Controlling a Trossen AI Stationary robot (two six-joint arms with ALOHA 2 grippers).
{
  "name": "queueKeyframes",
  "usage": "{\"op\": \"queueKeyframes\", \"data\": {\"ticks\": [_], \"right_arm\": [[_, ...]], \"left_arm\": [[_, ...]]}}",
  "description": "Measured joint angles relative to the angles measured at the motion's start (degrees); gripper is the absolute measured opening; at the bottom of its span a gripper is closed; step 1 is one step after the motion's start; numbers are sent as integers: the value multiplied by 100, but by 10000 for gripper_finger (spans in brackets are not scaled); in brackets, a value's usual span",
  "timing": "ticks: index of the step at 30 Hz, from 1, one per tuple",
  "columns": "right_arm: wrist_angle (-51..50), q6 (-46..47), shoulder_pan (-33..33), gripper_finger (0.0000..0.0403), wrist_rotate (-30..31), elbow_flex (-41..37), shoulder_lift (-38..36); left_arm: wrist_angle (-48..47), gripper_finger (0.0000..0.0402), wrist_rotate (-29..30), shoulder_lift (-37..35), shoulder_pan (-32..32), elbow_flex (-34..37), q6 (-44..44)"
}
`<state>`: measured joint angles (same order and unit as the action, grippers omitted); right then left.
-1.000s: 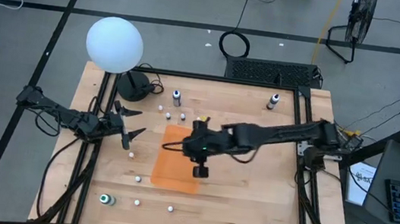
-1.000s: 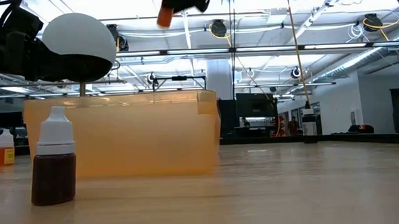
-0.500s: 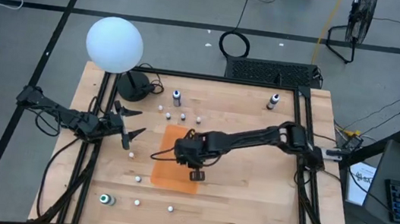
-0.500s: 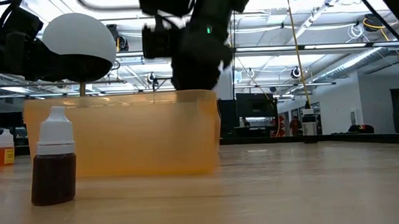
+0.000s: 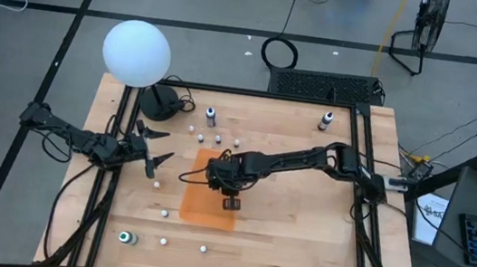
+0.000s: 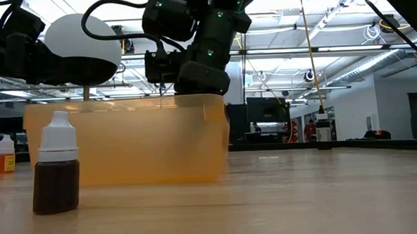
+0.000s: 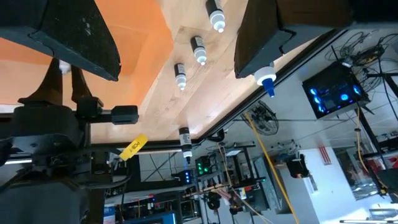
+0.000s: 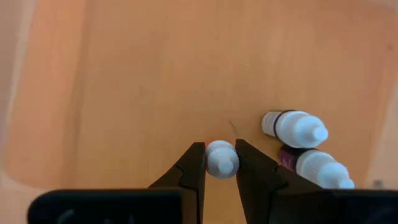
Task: Pick & Place food coloring
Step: Put the small orange food coloring bottle into the orange bin
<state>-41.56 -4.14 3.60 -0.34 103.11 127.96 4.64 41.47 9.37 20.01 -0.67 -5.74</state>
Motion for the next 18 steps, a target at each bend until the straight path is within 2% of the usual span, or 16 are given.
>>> {"op": "queueKeyframes", "data": {"ticks": [2,10,18], "right_arm": [[9,33,2,61,12,-1,0],[-35,48,4,130,41,-40,42],[-97,345,24,138,26,-24,-66]], "left_arm": [[0,310,0,0,0,0,0],[-2,310,0,0,0,0,0],[-4,310,0,0,0,0,0]]}}
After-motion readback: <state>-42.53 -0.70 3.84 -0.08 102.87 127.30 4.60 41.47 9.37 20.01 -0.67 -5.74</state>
